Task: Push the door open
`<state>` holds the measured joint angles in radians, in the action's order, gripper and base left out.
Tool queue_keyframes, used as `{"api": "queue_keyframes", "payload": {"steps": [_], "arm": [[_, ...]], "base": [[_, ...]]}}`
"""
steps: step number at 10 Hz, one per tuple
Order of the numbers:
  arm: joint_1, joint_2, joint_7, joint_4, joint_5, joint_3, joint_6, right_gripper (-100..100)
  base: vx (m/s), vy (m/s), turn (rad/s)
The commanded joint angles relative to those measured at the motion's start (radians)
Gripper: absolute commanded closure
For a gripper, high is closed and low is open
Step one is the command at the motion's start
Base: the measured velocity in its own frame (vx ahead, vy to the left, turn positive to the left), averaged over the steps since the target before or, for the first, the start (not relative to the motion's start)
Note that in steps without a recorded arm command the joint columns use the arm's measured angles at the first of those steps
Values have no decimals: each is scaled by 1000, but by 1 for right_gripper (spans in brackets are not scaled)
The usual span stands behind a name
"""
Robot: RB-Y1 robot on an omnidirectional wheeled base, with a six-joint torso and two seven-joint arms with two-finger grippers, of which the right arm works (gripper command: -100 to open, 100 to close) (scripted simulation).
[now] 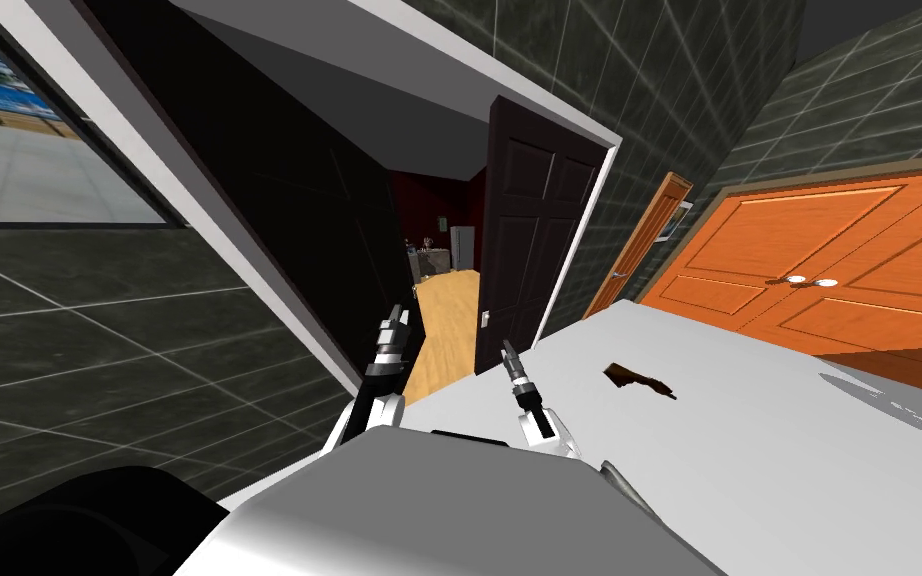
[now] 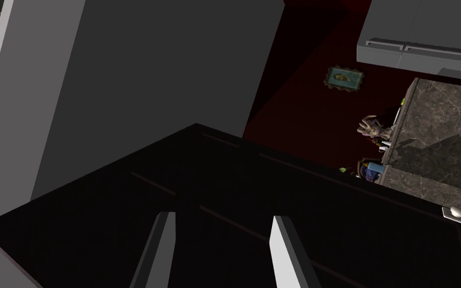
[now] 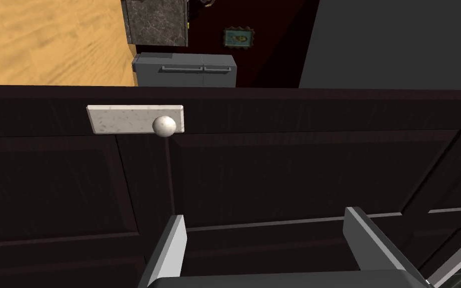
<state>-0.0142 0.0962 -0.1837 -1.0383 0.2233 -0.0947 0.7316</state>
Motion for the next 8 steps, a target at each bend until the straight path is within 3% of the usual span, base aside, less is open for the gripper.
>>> {"api": "queue_keyframes", "payload": {"steps": [1,5,6,8], "arm": [[-13,-4,-6,34,7,-4,9,-100],[-45,-11,-20,112,20,-11,28,-100],[-61,-14,-28,151,27,-15,38,-100],[-81,-21,-38,201,37,-20,51,-100]], "base": [[72,-63,34],[91,-62,37],[95,-99,58],[89,-61,-63]]}}
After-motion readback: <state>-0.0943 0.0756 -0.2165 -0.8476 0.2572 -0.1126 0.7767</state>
